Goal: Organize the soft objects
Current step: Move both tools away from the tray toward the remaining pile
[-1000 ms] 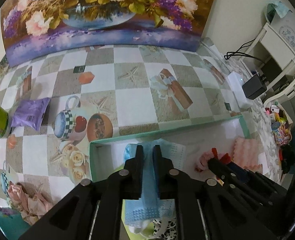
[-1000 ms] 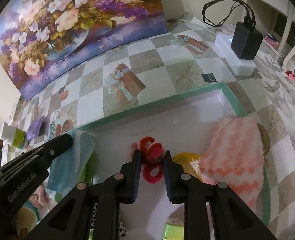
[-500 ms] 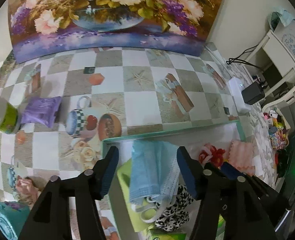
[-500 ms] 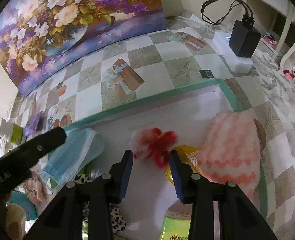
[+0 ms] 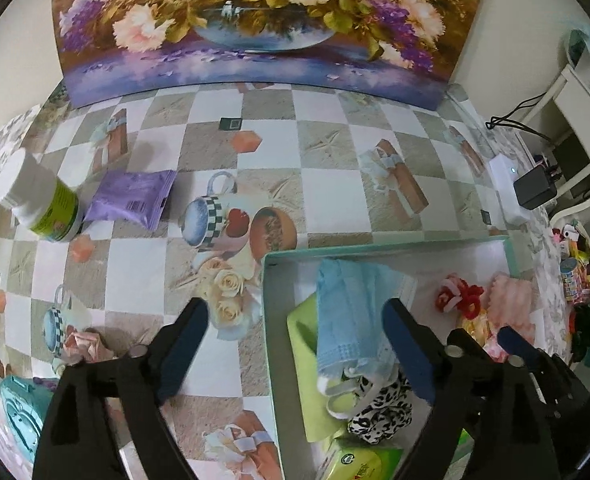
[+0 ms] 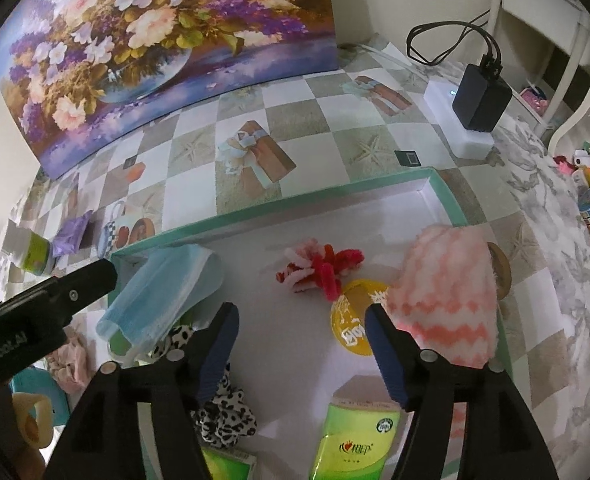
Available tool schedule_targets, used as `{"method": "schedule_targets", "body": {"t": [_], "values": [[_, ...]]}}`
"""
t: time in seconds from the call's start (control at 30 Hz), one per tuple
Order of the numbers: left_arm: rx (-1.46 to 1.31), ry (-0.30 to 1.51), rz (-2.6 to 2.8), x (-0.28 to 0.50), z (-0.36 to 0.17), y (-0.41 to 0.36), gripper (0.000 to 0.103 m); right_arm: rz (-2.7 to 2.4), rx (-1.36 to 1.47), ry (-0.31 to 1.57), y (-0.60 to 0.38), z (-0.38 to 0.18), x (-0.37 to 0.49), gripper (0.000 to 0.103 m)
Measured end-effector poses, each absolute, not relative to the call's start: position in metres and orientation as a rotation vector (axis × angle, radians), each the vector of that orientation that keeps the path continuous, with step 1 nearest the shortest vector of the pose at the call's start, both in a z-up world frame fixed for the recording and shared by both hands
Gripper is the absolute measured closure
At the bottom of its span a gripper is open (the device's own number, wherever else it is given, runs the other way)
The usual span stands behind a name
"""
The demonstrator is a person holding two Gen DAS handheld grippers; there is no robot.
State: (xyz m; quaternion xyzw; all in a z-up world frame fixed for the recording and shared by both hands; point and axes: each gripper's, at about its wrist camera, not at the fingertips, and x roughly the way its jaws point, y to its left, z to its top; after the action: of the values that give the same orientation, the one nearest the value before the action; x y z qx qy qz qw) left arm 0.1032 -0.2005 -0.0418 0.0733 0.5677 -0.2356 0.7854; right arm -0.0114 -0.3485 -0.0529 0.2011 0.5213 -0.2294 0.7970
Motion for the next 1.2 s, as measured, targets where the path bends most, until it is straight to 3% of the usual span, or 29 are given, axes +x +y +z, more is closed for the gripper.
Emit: {"method": "schedule_targets", "body": {"t": [0.1,0.17,0.8,1.2], "values": [[0.154,1.213,-0.495,0.101,-0.042,-0.196,0.000,-0.516,0.412,1.119,-0.347,-0.051,-0.014,0.017],[0.154,1.218,-0.491,0.100,-0.043,-0.194,0.000,-0.535,0.394,1.119,-0.346,-0.049,-0.015,0.000],[0.098,1.184,-0.484,0.099,-0.022,-0.158,0.000,-0.526,0.391,1.103,-0.336,-0.037,-0.019,0.000],[0.050,1.094,-0.331,0.125,0.005,-0.077,0.000,-0.461,0.357,1.057,-0.304,-0.016,-0.008,0.000]]}}
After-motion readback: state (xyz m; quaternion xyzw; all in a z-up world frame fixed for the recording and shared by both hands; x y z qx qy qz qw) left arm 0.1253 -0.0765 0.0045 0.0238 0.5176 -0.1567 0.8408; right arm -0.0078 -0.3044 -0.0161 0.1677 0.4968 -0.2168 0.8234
